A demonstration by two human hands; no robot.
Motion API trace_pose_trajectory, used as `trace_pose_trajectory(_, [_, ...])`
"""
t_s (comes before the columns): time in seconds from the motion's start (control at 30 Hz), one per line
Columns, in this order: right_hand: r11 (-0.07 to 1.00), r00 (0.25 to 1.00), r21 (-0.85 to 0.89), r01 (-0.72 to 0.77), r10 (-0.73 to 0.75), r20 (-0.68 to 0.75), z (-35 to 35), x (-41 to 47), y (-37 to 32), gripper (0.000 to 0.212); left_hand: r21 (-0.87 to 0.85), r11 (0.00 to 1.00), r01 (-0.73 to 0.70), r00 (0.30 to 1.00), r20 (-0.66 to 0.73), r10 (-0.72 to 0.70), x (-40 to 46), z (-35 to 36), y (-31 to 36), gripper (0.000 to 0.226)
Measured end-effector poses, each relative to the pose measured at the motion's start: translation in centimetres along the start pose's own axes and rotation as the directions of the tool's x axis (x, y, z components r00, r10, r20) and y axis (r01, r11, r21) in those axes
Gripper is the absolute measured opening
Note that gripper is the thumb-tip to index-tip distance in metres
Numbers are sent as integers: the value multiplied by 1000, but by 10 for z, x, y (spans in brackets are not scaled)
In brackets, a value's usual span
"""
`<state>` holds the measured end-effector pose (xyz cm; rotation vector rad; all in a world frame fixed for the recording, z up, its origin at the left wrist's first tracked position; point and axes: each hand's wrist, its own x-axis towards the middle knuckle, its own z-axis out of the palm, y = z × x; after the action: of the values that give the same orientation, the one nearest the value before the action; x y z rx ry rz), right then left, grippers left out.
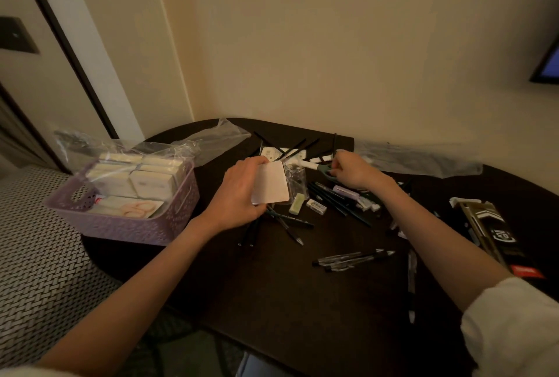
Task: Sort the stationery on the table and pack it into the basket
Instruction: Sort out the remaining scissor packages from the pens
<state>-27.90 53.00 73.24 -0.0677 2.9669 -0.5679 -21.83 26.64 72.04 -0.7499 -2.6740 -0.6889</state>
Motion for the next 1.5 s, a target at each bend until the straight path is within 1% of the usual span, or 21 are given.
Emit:
trace_pose_trajectory(0.07, [988,1000,155,-6,4,15,-6,-20,6,26,12,1000,-22,1000,-17,23,-3,-1,5,82])
trace_pose_trajectory(0.13, [953,999,302,-15,6,31,-12,-42,9,23,22,999,-37,999,-23,37,-6,-3,10,81])
trace_pose_trajectory(0.17, [919,998,393,-41,21,55,-14,-54,10,23,22,999,-36,999,-24,36,-7,-3,12,80])
trace_pose_trajectory(0.2, [866,996,496,-70,33,83,-16,-64,12,24,19,999,-30,999,-22,31,-9,-4,15,81])
trace_pose_trajectory(0.27, [724,989,679,-122,30,146,-19,-79,14,30,17,1000,-25,1000,-16,25,-11,-4,19,81])
trace_pose_trajectory(0.3, [665,985,734,-140,15,174,-20,-87,14,38,22,999,-29,999,-13,29,-11,-4,21,81])
trace_pose_trajectory(0.33, [636,981,758,-147,-1,192,-22,-93,13,48,26,999,-33,999,-10,33,-12,-4,23,80])
trace_pose_trajectory(0.37, [640,980,755,-142,-15,196,-24,-100,11,56,28,999,-34,999,-7,34,-13,-4,24,80])
trace_pose_trajectory(0.4, [669,983,733,-121,-24,184,-26,-106,9,58,29,999,-35,999,-5,35,-14,-5,26,80])
trace_pose_trajectory(0.43, [709,986,699,-91,-32,161,-28,-112,7,52,31,999,-38,999,-2,38,-15,-5,28,80])
trace_pose_trajectory(0.53, [818,997,575,-6,-42,70,-27,-126,9,22,39,998,-45,999,-3,45,-19,-6,32,81])
trace_pose_trajectory(0.57, [838,999,545,16,-40,33,-27,-131,10,18,36,998,-42,999,-2,43,-20,-6,34,81])
trace_pose_trajectory(0.63, [854,997,514,75,-55,-55,-25,-140,12,15,27,998,-52,999,3,52,-23,-5,38,81])
trace_pose_trajectory(0.7, [827,988,544,141,-80,-134,-23,-147,13,15,27,997,-79,997,18,78,-26,-3,41,81])
trace_pose_trajectory(0.77, [775,984,612,160,-76,-161,-22,-151,15,13,39,995,-92,996,23,91,-27,-2,43,81])
trace_pose_trajectory(0.87, [708,991,695,128,-56,-124,-24,-153,22,16,67,993,-94,995,22,93,-28,-1,42,82])
trace_pose_trajectory(0.93, [686,993,719,115,-66,-97,-26,-155,25,16,84,992,-93,995,32,91,-28,1,40,83])
trace_pose_trajectory(1.33, [675,994,732,89,-108,-21,-27,-159,24,15,15,992,-124,989,78,123,-28,3,36,83])
trace_pose_trajectory(1.5, [682,994,726,89,-108,-21,-27,-161,18,16,31,992,-125,987,109,121,-28,3,39,86])
